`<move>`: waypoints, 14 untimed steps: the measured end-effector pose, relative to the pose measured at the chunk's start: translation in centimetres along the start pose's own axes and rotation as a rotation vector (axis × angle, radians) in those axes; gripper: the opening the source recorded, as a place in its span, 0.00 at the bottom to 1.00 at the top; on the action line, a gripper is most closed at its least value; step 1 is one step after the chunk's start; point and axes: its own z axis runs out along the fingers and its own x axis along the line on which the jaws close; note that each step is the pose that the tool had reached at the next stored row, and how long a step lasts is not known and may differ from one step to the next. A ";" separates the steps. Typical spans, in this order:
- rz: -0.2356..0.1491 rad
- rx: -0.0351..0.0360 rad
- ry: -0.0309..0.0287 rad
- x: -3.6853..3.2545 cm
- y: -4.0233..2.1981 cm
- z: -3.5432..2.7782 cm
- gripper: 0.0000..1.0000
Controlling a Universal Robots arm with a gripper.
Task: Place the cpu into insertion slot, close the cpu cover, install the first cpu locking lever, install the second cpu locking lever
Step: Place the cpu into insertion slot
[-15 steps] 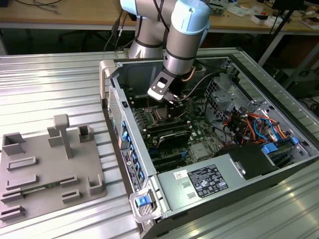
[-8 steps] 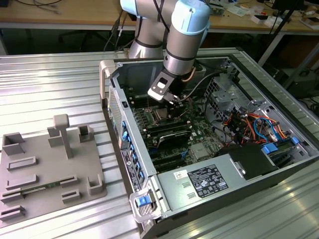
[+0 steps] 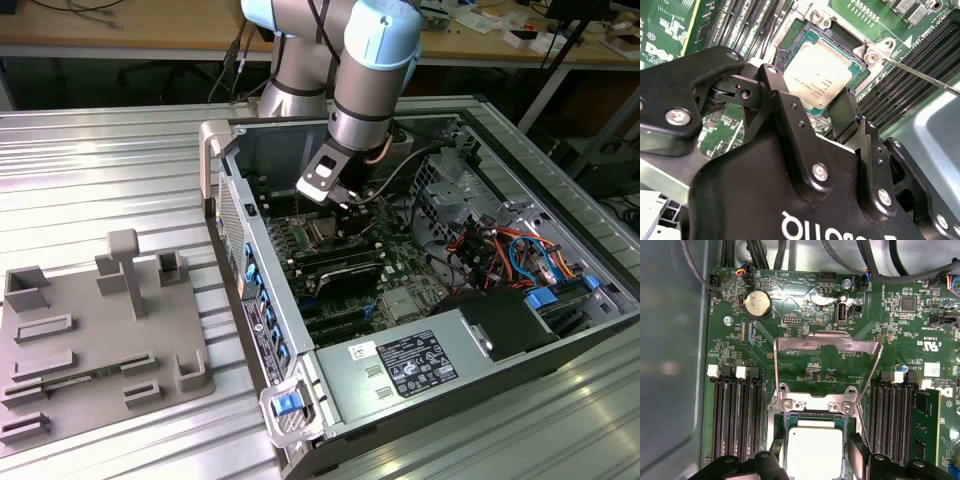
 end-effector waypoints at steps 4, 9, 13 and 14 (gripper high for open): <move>0.000 0.0002 -0.0001 -0.01 0.00 -0.08 0.62; 0.000 0.0000 0.0022 -0.04 0.02 -0.75 0.62; 0.000 -0.0001 0.0024 -0.06 0.03 -1.29 0.62; 0.000 -0.0001 0.0024 -0.07 0.03 -1.46 0.62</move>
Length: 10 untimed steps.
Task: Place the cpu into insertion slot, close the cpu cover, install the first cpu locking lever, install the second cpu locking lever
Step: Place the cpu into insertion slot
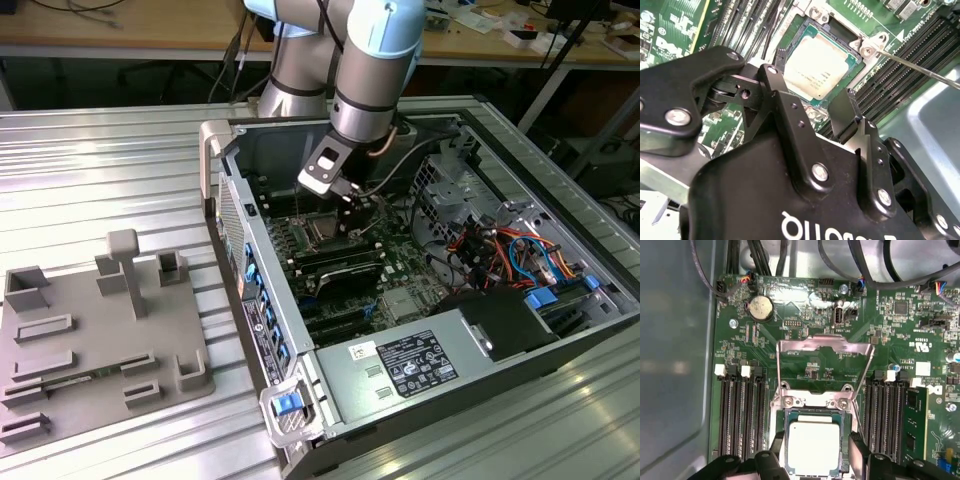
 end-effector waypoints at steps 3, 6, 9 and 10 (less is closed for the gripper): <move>0.000 0.0001 -0.0001 -0.01 0.00 -0.21 0.62; 0.000 0.0000 0.0000 -0.01 0.01 -0.26 0.47; 0.000 0.0000 -0.0001 -0.01 0.01 -0.27 0.35; 0.000 0.0000 0.0000 -0.01 0.01 -0.28 0.23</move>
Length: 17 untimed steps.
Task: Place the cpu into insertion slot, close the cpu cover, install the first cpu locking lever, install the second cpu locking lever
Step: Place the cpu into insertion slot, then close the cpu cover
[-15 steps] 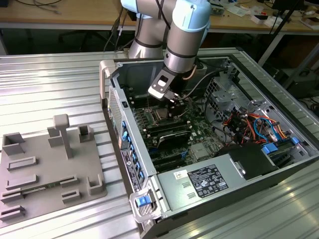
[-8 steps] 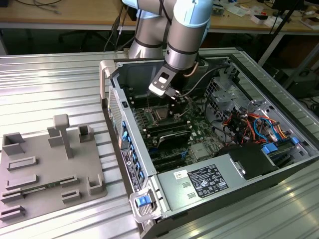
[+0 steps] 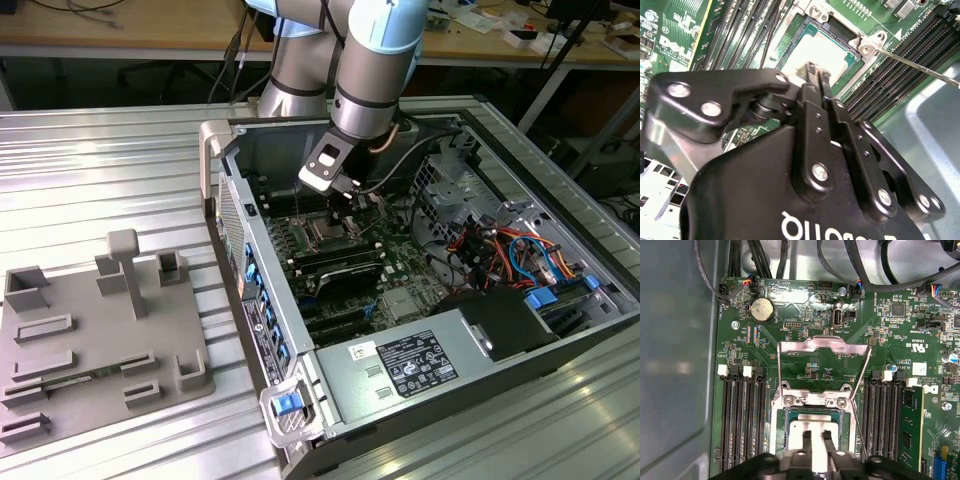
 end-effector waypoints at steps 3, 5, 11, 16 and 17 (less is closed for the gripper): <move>0.000 0.0000 0.0000 0.00 0.00 -0.02 0.11; 0.000 0.0000 0.0000 0.00 0.00 -0.02 0.11; 0.000 0.0000 0.0000 0.00 0.00 -0.10 0.11; 0.000 0.0000 0.0000 -0.01 0.00 -0.14 0.11; 0.000 0.0000 0.0000 -0.01 0.00 -0.15 0.11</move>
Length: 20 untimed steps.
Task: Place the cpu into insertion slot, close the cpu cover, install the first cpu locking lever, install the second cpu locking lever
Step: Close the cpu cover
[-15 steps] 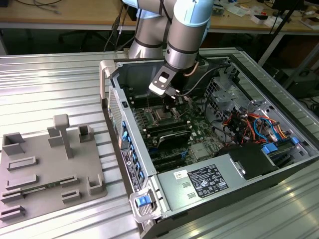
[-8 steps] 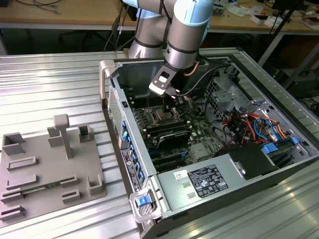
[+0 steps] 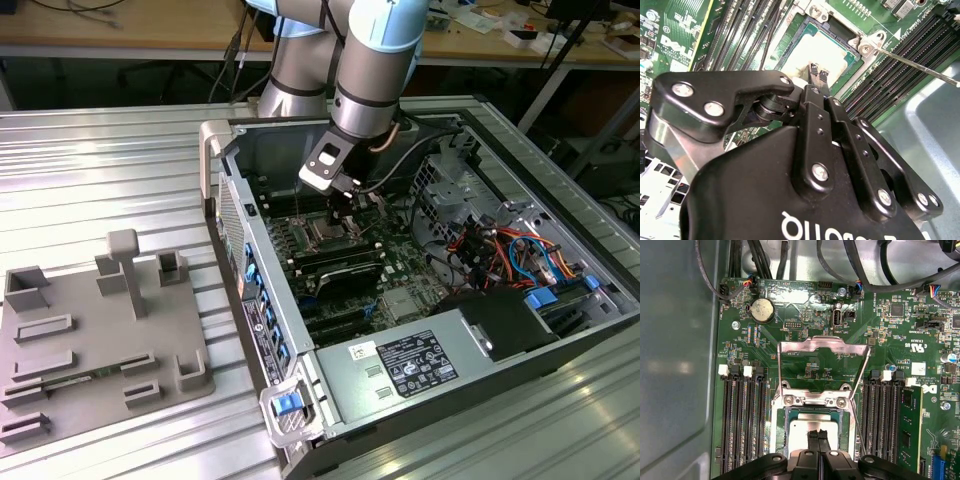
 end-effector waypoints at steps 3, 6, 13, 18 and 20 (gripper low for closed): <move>0.000 0.0001 -0.0001 0.00 0.00 0.00 0.11; 0.000 0.0000 0.0000 0.00 0.00 -0.01 0.11; -0.001 0.0000 0.0000 -0.04 0.02 -0.85 0.11; -0.002 -0.0001 0.0001 -0.05 0.03 -1.09 0.11; -0.002 0.0000 0.0000 -0.05 0.03 -1.10 0.11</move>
